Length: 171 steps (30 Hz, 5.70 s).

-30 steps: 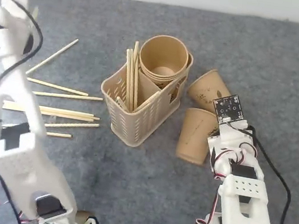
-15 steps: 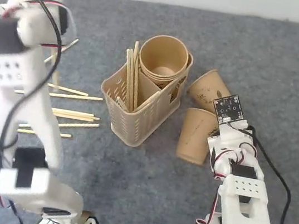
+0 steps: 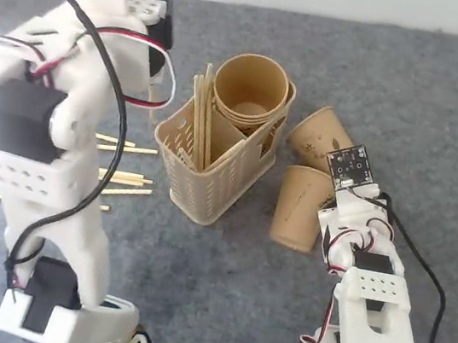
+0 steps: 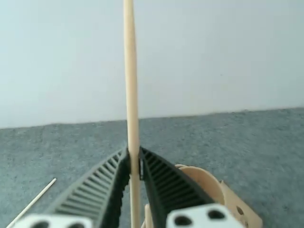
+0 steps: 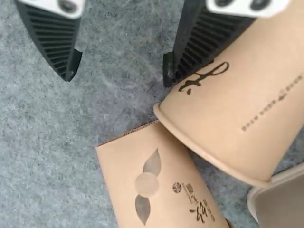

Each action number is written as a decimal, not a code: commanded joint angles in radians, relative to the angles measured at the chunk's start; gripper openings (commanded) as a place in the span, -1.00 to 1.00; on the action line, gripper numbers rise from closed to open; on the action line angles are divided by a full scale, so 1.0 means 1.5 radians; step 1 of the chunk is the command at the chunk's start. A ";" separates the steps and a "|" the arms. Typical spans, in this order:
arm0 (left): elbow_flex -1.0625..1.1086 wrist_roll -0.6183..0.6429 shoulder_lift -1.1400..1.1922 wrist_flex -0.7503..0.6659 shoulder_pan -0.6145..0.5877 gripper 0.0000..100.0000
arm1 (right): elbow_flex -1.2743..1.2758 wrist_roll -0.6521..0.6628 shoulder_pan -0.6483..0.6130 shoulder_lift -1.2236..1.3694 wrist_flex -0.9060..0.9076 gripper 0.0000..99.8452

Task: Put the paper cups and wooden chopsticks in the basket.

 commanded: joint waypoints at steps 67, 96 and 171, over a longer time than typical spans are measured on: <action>0.792 -0.552 -0.306 -0.346 -0.354 -0.59 | -0.001 0.010 -0.008 -0.008 -0.016 -0.42; -0.379 -0.605 0.803 -0.069 -0.433 -0.59 | 0.004 0.010 -0.009 -0.008 -0.017 -0.42; -0.226 -0.800 0.521 0.107 -0.348 -0.98 | 0.045 0.080 -0.048 -0.015 -0.066 -0.42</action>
